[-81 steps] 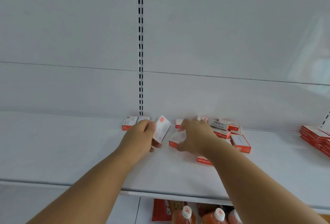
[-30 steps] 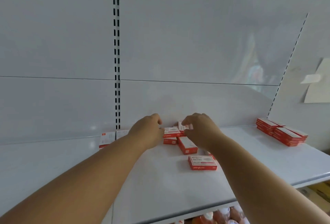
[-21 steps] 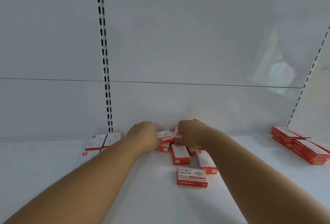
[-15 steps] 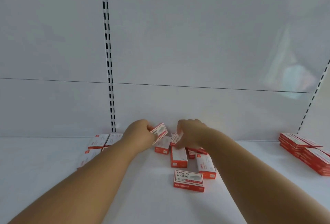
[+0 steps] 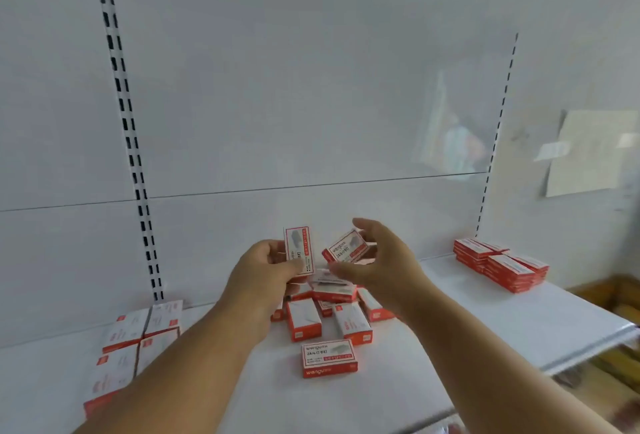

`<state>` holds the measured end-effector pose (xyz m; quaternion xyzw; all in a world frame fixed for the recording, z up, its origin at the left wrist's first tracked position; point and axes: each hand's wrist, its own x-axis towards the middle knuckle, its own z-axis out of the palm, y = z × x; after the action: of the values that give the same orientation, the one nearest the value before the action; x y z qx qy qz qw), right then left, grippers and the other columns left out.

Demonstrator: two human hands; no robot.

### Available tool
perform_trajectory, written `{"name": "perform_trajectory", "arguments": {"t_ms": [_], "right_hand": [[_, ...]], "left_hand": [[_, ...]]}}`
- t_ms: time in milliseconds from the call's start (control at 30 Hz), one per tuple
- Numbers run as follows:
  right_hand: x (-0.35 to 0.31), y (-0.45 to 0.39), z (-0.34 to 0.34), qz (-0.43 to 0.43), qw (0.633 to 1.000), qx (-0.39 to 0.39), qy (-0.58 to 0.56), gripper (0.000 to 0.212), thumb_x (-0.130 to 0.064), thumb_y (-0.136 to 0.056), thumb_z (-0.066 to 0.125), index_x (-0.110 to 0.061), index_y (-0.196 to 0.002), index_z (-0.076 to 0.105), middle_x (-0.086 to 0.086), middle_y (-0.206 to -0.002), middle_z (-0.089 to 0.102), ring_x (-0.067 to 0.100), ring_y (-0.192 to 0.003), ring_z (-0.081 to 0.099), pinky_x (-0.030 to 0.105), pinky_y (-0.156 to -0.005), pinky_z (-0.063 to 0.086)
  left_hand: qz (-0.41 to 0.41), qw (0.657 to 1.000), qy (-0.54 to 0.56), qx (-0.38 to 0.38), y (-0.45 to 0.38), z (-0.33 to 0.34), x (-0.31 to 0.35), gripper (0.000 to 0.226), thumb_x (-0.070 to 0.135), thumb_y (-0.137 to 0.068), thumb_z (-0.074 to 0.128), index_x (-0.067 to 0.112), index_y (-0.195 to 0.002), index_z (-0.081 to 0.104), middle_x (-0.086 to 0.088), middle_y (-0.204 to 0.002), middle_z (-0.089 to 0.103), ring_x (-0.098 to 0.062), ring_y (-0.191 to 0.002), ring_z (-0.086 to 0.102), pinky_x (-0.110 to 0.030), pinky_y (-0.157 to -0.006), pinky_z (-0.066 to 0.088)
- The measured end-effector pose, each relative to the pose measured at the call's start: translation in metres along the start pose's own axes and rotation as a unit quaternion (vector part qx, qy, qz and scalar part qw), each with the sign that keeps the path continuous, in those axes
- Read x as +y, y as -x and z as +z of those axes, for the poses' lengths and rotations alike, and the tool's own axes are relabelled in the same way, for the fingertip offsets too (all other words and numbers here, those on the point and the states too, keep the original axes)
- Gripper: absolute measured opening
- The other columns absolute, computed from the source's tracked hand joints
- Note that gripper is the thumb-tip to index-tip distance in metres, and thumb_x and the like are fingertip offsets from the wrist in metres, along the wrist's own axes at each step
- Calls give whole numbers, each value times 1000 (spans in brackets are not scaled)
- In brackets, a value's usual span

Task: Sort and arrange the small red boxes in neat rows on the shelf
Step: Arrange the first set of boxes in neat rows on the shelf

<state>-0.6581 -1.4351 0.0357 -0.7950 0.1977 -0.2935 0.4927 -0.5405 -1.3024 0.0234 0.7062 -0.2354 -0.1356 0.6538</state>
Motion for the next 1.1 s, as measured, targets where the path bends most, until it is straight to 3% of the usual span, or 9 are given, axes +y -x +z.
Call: {"name": "perform_trajectory", "arguments": {"t_ms": [100, 233, 300, 400, 533, 667, 733, 833, 1100], "right_hand": [[8, 20, -26, 64, 989, 20, -133, 67, -8, -68, 86, -17, -126, 52, 4, -105, 64, 13, -76, 69, 28, -67, 56], [25, 47, -64, 119, 946, 58, -297, 36, -4, -80, 76, -3, -108, 53, 10, -78, 58, 11, -54, 45, 22, -47, 39], [34, 53, -88, 115, 931, 91, -334, 24, -4, -87, 68, -4, -106, 53, 10, -77, 58, 12, -53, 46, 22, -46, 42], [48, 59, -126, 115, 910, 135, -375, 16, -1, -92, 61, -2, -104, 52, 16, -85, 66, 21, -62, 63, 30, -57, 56], [76, 60, -181, 160, 938, 166, -258, 20, -11, -91, 66, -13, -79, 50, 15, -94, 71, 23, -77, 64, 33, -65, 51], [95, 54, -246, 155, 956, 172, -182, 16, -13, -91, 65, -8, -85, 51, 17, -87, 69, 18, -63, 54, 25, -56, 42], [99, 45, -273, 142, 963, 155, -170, 11, -8, -93, 62, -6, -87, 52, 17, -83, 69, 18, -60, 60, 27, -56, 48], [109, 17, -300, 124, 971, 140, -150, 9, -4, -91, 63, -3, -87, 55, 17, -79, 71, 24, -65, 69, 40, -74, 57], [145, -71, -324, 127, 983, 123, -55, 17, -8, -85, 73, -5, -81, 56, 12, -80, 74, 26, -73, 74, 41, -72, 62]], "left_hand": [[2, 998, 4, -67, 14, 25, 7, 24, 16, -90, 68, 21, -113, 62, 0, -106, 72, -20, -82, 75, -40, -78, 62], [8, 992, 4, -126, 37, 67, 19, 23, 18, -91, 69, 18, -113, 63, -2, -103, 73, -20, -79, 75, -42, -79, 62], [-10, 988, 26, -151, 46, 92, 24, 17, 11, -92, 66, 13, -108, 63, -5, -97, 74, -21, -79, 75, -44, -80, 61], [-21, 983, 36, -177, 51, 133, 26, 13, 4, -92, 63, 9, -104, 62, -9, -90, 76, -23, -76, 75, -40, -73, 61], [-19, 983, 32, -181, 56, 196, 28, 12, 6, -94, 61, 8, -105, 62, -11, -93, 76, -23, -78, 76, -36, -70, 59], [-31, 985, 29, -167, 60, 264, 33, 11, 10, -93, 63, 10, -104, 65, -10, -92, 75, -24, -78, 75, -36, -71, 60], [-29, 988, 18, -148, 59, 292, 37, 7, 11, -91, 65, 11, -98, 67, -8, -86, 76, -22, -78, 72, -35, -71, 58], [-37, 992, 17, -119, 49, 323, 42, 4, 9, -89, 68, 11, -93, 69, -7, -84, 76, -19, -73, 66, -35, -71, 52], [-58, 996, -4, -72, -18, 359, 40, 8, 5, -89, 69, 5, -95, 65, -6, -78, 73, -9, -52, 64, -26, -55, 47]]}}
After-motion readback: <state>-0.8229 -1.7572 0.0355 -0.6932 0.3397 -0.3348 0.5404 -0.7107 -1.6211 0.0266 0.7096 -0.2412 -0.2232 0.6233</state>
